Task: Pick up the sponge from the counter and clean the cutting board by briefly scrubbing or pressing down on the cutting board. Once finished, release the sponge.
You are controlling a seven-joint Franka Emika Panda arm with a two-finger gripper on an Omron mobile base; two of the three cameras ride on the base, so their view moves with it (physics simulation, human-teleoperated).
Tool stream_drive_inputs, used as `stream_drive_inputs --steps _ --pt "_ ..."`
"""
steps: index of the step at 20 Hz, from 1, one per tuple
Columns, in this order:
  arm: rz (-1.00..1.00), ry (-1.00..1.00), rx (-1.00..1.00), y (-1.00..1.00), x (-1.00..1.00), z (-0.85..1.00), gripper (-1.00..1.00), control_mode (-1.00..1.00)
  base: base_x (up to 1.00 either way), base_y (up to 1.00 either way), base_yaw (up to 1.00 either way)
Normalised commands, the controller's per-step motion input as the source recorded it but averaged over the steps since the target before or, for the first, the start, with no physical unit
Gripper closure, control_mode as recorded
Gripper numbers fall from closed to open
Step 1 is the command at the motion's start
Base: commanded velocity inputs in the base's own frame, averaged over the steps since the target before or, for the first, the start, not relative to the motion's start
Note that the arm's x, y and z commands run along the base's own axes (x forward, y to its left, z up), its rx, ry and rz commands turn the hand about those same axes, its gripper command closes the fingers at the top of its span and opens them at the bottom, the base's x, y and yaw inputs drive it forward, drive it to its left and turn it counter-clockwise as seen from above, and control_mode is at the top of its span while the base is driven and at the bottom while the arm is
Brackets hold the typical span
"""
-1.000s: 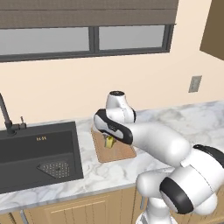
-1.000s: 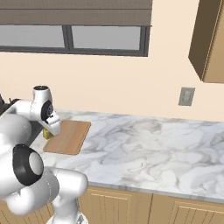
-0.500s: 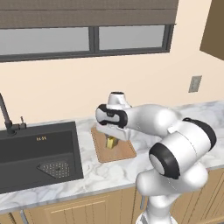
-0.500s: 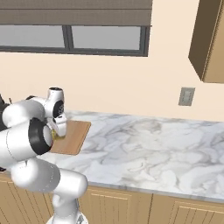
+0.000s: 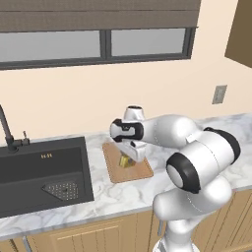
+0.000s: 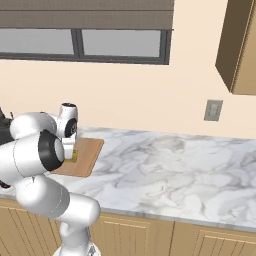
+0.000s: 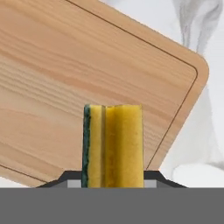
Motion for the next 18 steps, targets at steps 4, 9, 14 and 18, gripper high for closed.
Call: stream_drive_inputs --steps 4,9,14,18 --pt "-0.32 -0.01 -0.05 -0.14 -0.06 -0.17 1.00 -1.00 0.00 0.00 0.00" --pt "-0.29 0.00 -0.06 -0.17 -0.03 -0.15 1.00 -1.00 0.00 0.00 0.00" --pt "-0.24 0.00 -0.07 -0.16 -0.02 -0.18 1.00 -1.00 0.00 0.00 0.00" --pt "-0.20 0.00 -0.07 -0.14 0.00 -0.21 1.00 -1.00 0.00 0.00 0.00"
